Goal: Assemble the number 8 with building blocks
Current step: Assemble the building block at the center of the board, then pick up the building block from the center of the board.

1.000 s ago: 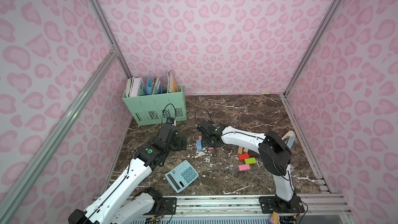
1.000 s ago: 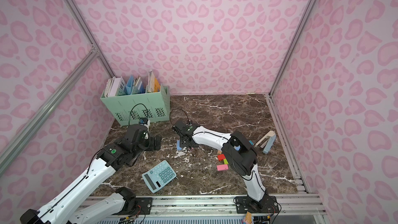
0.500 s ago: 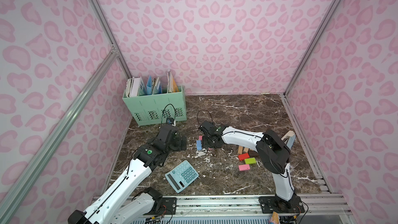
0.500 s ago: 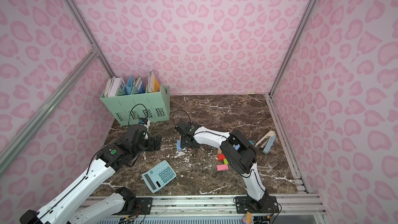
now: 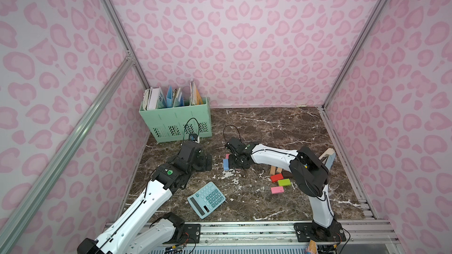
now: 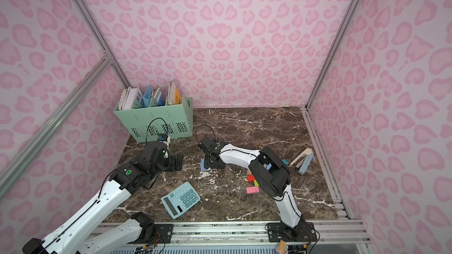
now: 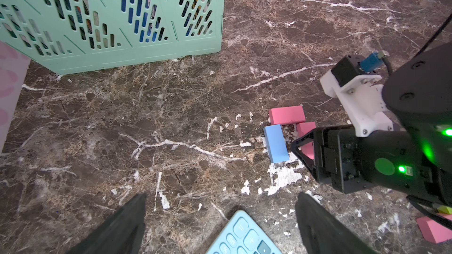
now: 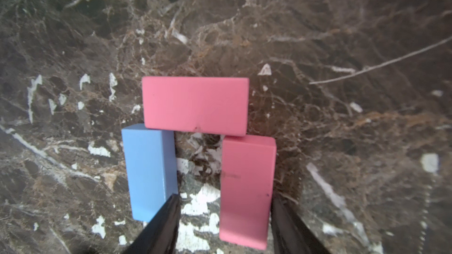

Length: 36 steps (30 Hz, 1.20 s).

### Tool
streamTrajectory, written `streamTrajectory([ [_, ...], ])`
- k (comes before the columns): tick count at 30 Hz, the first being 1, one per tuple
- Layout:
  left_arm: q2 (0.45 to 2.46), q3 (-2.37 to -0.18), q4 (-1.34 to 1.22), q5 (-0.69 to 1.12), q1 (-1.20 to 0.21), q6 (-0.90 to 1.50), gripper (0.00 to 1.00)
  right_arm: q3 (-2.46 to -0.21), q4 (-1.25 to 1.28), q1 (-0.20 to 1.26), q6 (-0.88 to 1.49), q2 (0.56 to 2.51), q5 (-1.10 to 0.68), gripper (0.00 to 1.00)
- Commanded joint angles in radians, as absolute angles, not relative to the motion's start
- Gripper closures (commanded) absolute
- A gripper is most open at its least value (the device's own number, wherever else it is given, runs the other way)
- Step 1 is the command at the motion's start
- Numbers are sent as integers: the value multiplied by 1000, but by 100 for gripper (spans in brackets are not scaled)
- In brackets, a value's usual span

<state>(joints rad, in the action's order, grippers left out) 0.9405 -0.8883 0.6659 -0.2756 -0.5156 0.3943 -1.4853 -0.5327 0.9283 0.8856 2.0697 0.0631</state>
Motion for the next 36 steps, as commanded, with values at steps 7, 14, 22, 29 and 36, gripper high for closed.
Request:
streamTrajectory([
  [7,937,-887,658,-275,-515,400,1,-1488,-543,926,879,2043,88,39],
  [14,933,-883,652,-273,-515,400,1,-1418,-562,885,846,1891,156,35],
  [22,935,-880,648,-270,-515,398,1,-1175,-568,761,818,1681,192,29],
  [29,930,-874,640,-280,-515,391,1,-952,-543,569,774,1507,172,27],
  [36,939,-876,647,-282,-515,394,1,-848,-526,384,702,1414,166,32],
])
